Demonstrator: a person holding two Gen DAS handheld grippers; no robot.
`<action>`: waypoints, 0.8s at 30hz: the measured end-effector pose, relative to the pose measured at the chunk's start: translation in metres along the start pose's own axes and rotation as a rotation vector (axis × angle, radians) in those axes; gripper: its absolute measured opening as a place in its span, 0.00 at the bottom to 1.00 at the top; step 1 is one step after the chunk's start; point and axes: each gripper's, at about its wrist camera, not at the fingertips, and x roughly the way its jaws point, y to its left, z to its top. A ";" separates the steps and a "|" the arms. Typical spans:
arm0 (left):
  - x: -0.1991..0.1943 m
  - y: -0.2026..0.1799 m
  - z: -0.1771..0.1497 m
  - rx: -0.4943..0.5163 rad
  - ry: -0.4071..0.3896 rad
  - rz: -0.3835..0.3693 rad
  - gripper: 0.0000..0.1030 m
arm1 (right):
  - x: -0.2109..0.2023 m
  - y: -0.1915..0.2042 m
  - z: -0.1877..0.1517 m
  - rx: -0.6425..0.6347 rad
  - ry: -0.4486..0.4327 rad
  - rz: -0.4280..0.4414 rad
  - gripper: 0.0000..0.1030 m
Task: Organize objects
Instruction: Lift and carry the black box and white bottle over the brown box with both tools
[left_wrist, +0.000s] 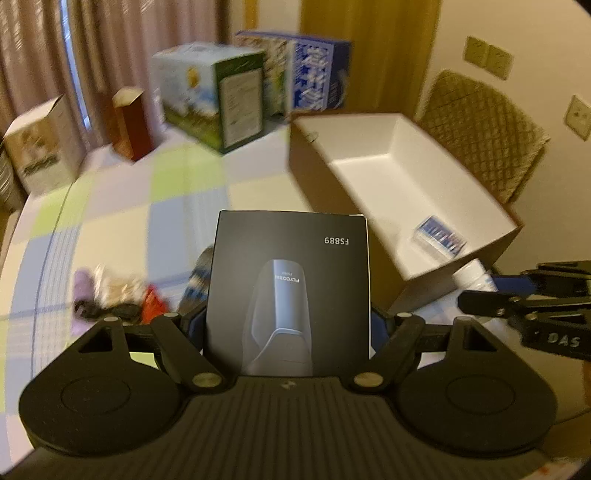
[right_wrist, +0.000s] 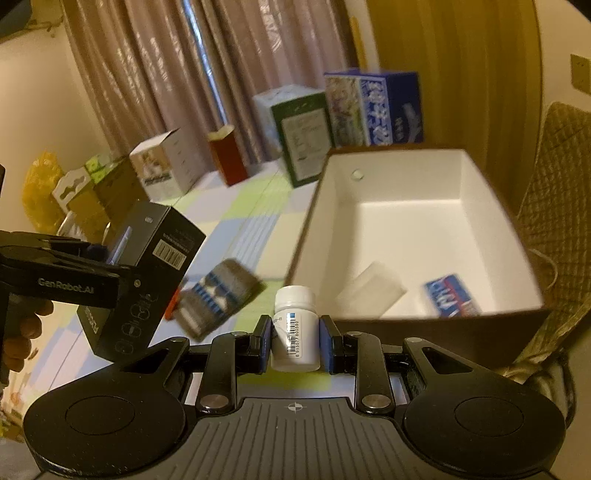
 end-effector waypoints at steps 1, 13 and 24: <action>0.001 -0.006 0.007 0.007 -0.011 -0.013 0.74 | -0.001 -0.005 0.005 0.000 -0.010 -0.006 0.23; 0.048 -0.071 0.091 0.069 -0.094 -0.098 0.74 | 0.019 -0.084 0.070 0.012 -0.090 -0.097 0.24; 0.136 -0.104 0.143 0.127 -0.029 -0.032 0.74 | 0.093 -0.142 0.101 0.025 0.019 -0.145 0.24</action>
